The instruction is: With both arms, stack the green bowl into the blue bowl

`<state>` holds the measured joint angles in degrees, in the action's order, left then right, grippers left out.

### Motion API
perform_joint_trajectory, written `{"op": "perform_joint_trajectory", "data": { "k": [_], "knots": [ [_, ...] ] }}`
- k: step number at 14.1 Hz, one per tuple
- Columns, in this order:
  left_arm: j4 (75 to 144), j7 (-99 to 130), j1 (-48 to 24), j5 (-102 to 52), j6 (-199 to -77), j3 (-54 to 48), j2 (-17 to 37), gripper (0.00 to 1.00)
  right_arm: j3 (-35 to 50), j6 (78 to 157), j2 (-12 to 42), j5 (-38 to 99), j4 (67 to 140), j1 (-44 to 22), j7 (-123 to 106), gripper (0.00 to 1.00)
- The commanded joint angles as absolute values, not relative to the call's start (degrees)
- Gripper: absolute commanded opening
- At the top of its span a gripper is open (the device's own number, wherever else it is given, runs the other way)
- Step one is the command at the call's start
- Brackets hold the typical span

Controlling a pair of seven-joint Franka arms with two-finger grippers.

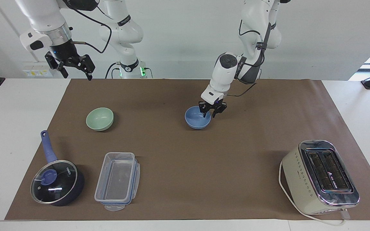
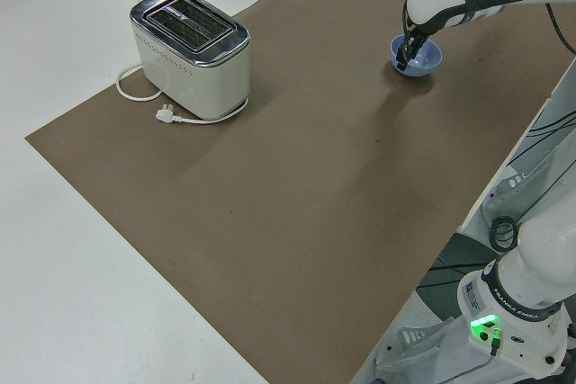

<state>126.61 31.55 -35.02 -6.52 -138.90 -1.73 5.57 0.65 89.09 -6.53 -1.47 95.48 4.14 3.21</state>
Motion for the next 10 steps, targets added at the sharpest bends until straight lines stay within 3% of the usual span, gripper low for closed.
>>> {"op": "perform_joint_trajectory", "data": {
  "k": [1,7,10],
  "knots": [
    [123.9,29.5,-35.3,-7.3,-134.0,-0.5,4.0,1.00,1.2,89.1,-7.5,-1.1,96.4,4.7,3.8,1.00],
    [118.2,15.1,-25.7,-6.8,-119.6,-0.3,-5.0,1.00,1.2,89.1,-7.5,-1.1,96.4,4.7,3.8,1.00],
    [106.8,7.0,-19.9,-6.8,-108.7,-0.3,-3.4,1.00,1.2,89.1,-7.5,-1.1,96.4,4.7,3.8,1.00]
  ]
}}
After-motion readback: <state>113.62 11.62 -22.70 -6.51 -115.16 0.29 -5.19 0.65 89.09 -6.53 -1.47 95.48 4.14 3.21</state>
